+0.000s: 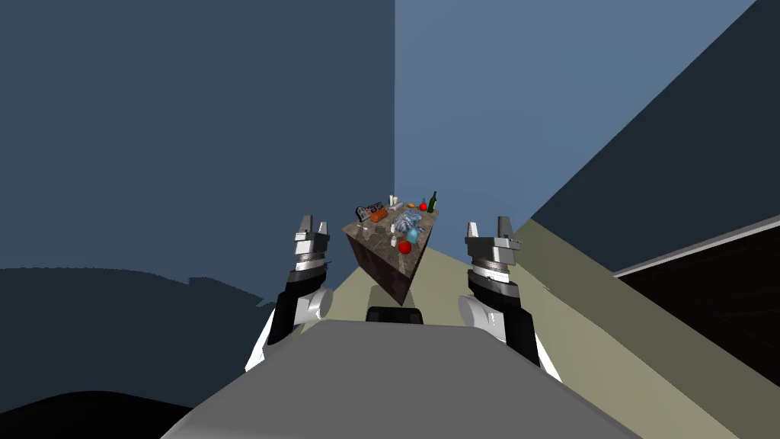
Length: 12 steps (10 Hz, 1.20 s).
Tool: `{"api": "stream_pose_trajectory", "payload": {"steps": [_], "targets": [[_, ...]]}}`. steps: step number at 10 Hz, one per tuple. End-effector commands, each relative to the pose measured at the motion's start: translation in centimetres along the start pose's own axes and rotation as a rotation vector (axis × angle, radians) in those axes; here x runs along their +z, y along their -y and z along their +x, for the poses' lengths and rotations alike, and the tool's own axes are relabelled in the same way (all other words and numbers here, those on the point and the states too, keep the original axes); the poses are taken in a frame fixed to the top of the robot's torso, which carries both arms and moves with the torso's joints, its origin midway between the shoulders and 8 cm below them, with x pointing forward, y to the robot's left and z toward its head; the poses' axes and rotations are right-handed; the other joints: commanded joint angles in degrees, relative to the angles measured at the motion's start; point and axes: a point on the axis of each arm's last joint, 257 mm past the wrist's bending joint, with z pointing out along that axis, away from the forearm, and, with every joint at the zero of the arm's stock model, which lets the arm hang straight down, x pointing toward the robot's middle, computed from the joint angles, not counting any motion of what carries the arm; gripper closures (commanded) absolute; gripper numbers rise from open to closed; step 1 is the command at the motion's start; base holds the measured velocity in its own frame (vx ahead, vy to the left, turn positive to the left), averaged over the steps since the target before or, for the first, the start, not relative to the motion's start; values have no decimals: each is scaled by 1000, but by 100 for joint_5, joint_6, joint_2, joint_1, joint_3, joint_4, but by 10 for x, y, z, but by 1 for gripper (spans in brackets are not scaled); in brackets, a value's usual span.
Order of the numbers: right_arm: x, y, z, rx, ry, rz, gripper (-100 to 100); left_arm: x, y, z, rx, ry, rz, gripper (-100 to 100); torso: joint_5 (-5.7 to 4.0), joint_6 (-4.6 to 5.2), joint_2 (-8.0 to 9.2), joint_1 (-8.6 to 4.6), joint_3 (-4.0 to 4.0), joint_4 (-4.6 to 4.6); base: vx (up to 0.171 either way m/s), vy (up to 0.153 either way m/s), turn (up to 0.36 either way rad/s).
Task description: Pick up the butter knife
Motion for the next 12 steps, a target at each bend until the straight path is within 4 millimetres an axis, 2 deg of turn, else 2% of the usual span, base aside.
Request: {"api": "stream_pose_trajectory", "payload": {"steps": [1,4,10,11,12], "targets": [[0,0,0,0,0,0,0,2,-6,4,0,-29,-10,-100,0,0,0,0,0,0,0,2,-25],[0,0,0,0,0,0,0,9,-28,11,-18,-77,-55,-100,1,1,-2,6,-1,0,2,11,-53],[0,0,0,0,0,0,0,35,-98,11,-119,-109,-211,-100,3,2,-4,13,-3,-1,-1,26,-98],[0,0,0,0,0,0,0,35,-101,12,-118,-109,-219,-100,3,0,-2,13,-1,-1,-4,23,-49],[0,0,0,0,0,0,0,41,-113,10,-143,-107,-246,-100,2,-1,-1,10,-1,0,0,17,-83]]}}
